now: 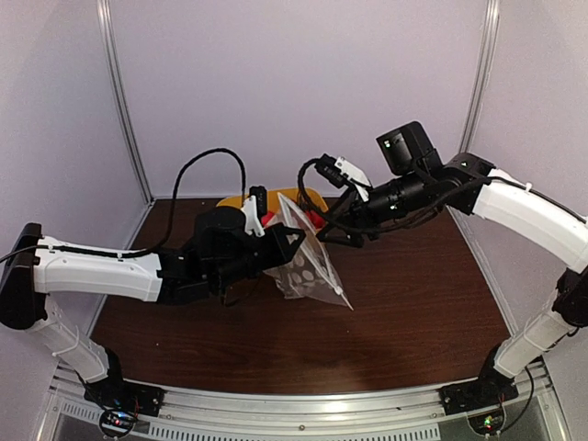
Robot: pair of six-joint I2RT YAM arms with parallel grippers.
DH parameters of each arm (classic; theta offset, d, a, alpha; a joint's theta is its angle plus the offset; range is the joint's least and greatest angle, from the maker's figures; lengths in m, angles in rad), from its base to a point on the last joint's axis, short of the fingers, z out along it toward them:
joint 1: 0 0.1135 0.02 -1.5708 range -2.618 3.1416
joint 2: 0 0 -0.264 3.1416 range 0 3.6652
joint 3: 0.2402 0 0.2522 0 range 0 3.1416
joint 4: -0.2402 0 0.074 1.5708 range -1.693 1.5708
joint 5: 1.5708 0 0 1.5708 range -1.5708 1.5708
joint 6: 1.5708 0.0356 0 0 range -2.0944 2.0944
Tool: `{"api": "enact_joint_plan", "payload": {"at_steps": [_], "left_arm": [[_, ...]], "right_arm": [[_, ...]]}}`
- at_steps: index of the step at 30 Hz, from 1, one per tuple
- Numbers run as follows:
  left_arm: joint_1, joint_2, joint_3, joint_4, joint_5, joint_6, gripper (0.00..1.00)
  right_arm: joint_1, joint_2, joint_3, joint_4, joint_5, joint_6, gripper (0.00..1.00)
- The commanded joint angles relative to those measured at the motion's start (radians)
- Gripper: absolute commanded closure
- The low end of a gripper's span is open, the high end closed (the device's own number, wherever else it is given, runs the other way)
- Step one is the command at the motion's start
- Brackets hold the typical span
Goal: Place the food in the zip-top bag and seal the zipper
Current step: Pass from the left arm to the right
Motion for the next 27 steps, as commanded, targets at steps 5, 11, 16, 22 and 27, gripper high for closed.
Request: {"api": "enact_joint_plan", "payload": {"at_steps": [5, 11, 16, 22, 27], "left_arm": [[-0.004, 0.030, 0.030, 0.168, 0.030, -0.017, 1.00], [-0.004, 0.039, 0.029, 0.186, 0.053, -0.020, 1.00], [-0.004, 0.040, 0.024, 0.187, 0.061, -0.024, 1.00], [-0.005, 0.051, 0.027, 0.196, 0.052, -0.035, 1.00], [-0.004, 0.054, 0.038, 0.184, 0.029, -0.034, 1.00]], "right_arm": [[0.010, 0.001, -0.068, 0.059, 0.192, 0.083, 0.34], [0.009, 0.013, -0.063, 0.083, 0.316, 0.105, 0.48], [0.014, 0.016, -0.055, 0.080, 0.326, 0.104, 0.42], [0.042, 0.035, -0.039, 0.076, 0.430, 0.089, 0.45], [0.111, 0.040, -0.013, 0.054, 0.488, 0.056, 0.43]]}}
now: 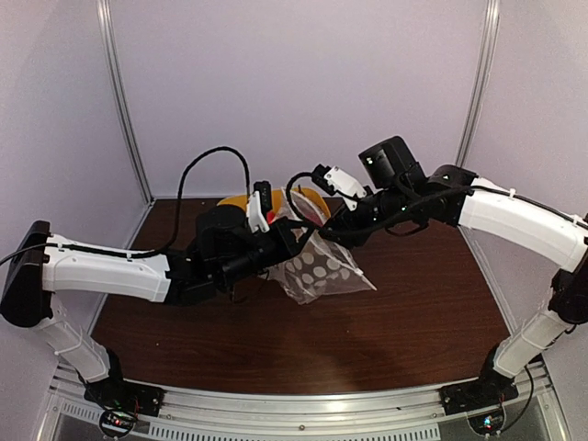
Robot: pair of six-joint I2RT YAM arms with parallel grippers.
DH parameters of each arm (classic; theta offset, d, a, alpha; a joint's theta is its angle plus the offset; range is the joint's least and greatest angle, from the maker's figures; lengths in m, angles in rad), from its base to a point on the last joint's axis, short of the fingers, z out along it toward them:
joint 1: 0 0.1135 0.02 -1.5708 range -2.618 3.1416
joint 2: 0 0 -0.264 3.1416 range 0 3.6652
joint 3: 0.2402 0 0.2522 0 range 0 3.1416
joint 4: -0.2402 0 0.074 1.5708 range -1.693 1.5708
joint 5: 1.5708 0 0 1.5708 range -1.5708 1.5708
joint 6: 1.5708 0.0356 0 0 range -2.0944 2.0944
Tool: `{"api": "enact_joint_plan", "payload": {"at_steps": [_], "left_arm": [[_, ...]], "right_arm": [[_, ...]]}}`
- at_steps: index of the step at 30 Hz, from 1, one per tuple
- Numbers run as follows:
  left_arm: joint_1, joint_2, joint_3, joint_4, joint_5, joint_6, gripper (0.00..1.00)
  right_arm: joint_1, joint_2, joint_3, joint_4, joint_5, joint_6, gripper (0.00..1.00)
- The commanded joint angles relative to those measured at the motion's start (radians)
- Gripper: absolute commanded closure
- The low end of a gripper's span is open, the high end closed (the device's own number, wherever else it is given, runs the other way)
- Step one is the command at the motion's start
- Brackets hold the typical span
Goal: Place the food in the zip-top bag and seal the zipper
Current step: Pass from the left arm to the right
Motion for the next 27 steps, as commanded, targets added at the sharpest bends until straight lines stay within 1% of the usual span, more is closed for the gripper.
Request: {"api": "enact_joint_plan", "payload": {"at_steps": [1, 5, 10, 12, 15, 17, 20, 22, 24, 25, 27], "left_arm": [[-0.005, 0.010, 0.027, 0.036, -0.023, -0.004, 1.00], [-0.005, 0.005, 0.025, 0.002, -0.041, -0.006, 1.00], [-0.005, -0.005, -0.003, 0.014, -0.046, -0.026, 1.00], [-0.005, -0.005, -0.003, 0.018, -0.042, -0.025, 1.00], [-0.004, 0.004, 0.002, 0.021, -0.036, -0.024, 1.00], [-0.005, 0.010, 0.005, 0.019, -0.035, -0.024, 1.00], [-0.005, 0.022, 0.013, 0.006, -0.047, -0.022, 1.00], [-0.003, 0.037, 0.031, -0.044, -0.078, -0.025, 1.00], [0.003, 0.059, 0.058, -0.121, -0.112, -0.042, 1.00], [0.014, 0.072, 0.069, -0.134, -0.096, -0.045, 0.99], [0.035, 0.094, 0.084, -0.081, -0.007, 0.004, 0.86]], "right_arm": [[0.057, 0.005, 0.041, -0.015, 0.118, -0.024, 0.43], [0.058, -0.006, 0.031, -0.021, 0.168, -0.026, 0.43], [0.058, -0.015, 0.018, -0.008, 0.342, -0.050, 0.55], [0.058, -0.014, 0.007, 0.003, 0.385, -0.064, 0.69], [0.058, -0.016, -0.012, 0.023, 0.411, -0.072, 0.89], [0.058, -0.019, -0.015, 0.026, 0.411, -0.073, 1.00], [0.052, -0.026, -0.013, 0.018, 0.417, -0.076, 1.00], [0.033, -0.040, -0.015, 0.016, 0.440, -0.087, 1.00], [-0.009, -0.058, -0.021, 0.023, 0.463, -0.099, 1.00], [-0.037, -0.065, -0.020, 0.025, 0.471, -0.104, 1.00], [-0.088, -0.076, -0.014, 0.020, 0.484, -0.116, 1.00]]}}
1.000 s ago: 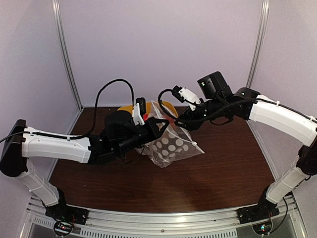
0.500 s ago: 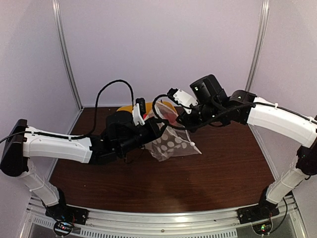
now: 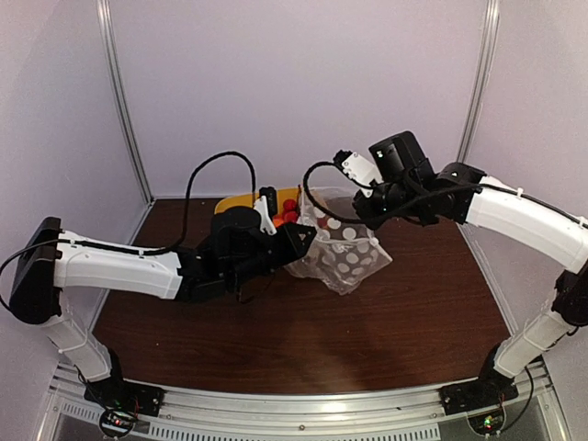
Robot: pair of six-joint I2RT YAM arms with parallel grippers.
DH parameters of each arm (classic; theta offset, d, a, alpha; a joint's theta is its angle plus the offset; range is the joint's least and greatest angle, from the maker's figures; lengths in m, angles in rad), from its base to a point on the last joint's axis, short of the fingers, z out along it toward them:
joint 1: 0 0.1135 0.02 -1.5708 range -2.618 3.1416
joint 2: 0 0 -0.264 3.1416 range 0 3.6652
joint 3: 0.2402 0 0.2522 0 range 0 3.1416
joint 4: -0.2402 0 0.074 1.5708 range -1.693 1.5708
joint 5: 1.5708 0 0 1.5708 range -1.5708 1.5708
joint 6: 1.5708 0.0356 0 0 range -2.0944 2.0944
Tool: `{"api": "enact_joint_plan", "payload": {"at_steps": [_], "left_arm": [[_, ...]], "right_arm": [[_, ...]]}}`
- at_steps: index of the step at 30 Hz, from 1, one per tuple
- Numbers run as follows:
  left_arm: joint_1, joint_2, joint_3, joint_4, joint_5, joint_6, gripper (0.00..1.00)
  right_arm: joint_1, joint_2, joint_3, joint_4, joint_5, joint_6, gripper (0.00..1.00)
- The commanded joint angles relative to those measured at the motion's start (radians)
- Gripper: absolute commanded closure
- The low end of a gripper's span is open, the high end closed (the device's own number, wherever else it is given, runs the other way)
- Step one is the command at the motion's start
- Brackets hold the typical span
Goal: Place the food in the zip-top bag and seal the zipper
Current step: Pass from the left arm to the right, then pick up the fake fruit from the bin.
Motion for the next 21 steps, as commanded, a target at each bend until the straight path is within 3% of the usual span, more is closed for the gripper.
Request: {"api": "enact_joint_plan", "payload": {"at_steps": [1, 4, 7, 11, 13, 15, 21], "left_arm": [[0.037, 0.051, 0.059, 0.019, 0.099, 0.058, 0.80], [0.043, 0.063, 0.113, 0.056, 0.193, 0.170, 0.62], [0.049, 0.054, 0.171, 0.010, 0.235, 0.310, 0.55], [0.121, 0.024, 0.239, -0.254, 0.139, 0.404, 0.39], [0.209, 0.030, 0.280, -0.383, 0.170, 0.404, 0.31], [0.295, 0.063, 0.341, -0.531, 0.222, 0.411, 0.08], [0.365, 0.184, 0.523, -0.777, 0.206, 0.610, 0.08]], "right_arm": [[-0.112, -0.067, -0.008, 0.001, 0.089, -0.037, 1.00], [-0.144, -0.117, -0.053, 0.046, 0.135, -0.079, 1.00], [-0.165, -0.144, -0.092, 0.085, 0.237, -0.133, 1.00], [-0.258, -0.154, -0.119, 0.099, 0.241, -0.143, 1.00], [-0.299, -0.151, -0.148, 0.124, 0.243, -0.155, 1.00], [-0.314, -0.145, -0.188, 0.140, 0.202, -0.154, 1.00], [-0.313, -0.070, -0.266, 0.095, -0.137, -0.095, 1.00]]}}
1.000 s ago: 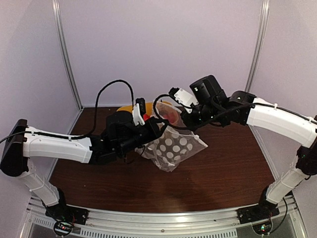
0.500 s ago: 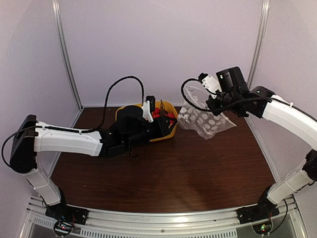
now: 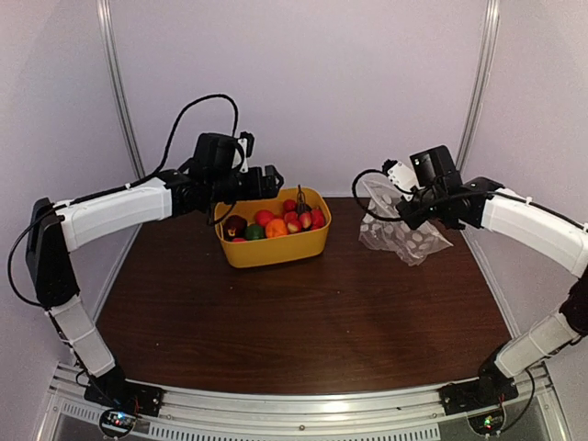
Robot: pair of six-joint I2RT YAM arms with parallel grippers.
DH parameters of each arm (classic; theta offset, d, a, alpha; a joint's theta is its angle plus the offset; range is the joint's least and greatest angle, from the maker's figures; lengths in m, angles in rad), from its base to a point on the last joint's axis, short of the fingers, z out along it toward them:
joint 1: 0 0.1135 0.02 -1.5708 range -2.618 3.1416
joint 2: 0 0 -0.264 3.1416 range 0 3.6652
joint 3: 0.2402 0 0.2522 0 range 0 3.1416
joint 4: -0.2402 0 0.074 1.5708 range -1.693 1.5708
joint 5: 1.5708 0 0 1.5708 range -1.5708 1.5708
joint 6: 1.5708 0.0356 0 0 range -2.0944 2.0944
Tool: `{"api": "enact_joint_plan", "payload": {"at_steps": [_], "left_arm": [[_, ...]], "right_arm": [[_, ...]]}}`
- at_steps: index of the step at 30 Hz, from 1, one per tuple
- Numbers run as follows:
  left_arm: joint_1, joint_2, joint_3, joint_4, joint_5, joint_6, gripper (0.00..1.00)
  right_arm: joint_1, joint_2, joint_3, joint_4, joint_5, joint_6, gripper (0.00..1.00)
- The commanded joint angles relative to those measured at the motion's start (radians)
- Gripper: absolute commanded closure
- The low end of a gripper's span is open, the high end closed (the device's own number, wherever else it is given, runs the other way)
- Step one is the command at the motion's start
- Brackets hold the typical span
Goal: Place the food in the zip-top bag and seal the zipper
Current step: Pick up the fake fruit from the bin.
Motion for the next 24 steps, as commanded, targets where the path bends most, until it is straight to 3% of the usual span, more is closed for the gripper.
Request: {"api": "enact_joint_plan", "payload": {"at_steps": [1, 4, 8, 14, 24], "left_arm": [[-0.004, 0.103, 0.130, -0.259, 0.017, 0.172, 0.09], [-0.003, 0.162, 0.197, -0.308, 0.019, 0.173, 0.10], [-0.002, 0.221, 0.232, -0.261, 0.063, 0.157, 0.10], [0.041, 0.328, 0.314, -0.178, 0.130, 0.067, 0.25], [0.086, 0.466, 0.398, -0.094, 0.185, 0.032, 0.25]], "right_arm": [[0.005, 0.055, -0.060, -0.012, -0.283, 0.052, 1.00], [0.004, 0.074, -0.056, -0.011, -0.403, 0.073, 1.00], [0.004, 0.107, -0.019, -0.038, -0.429, 0.087, 1.00], [0.001, 0.120, -0.017, -0.040, -0.468, 0.101, 1.00], [-0.007, 0.119, -0.021, -0.041, -0.474, 0.107, 1.00]]}}
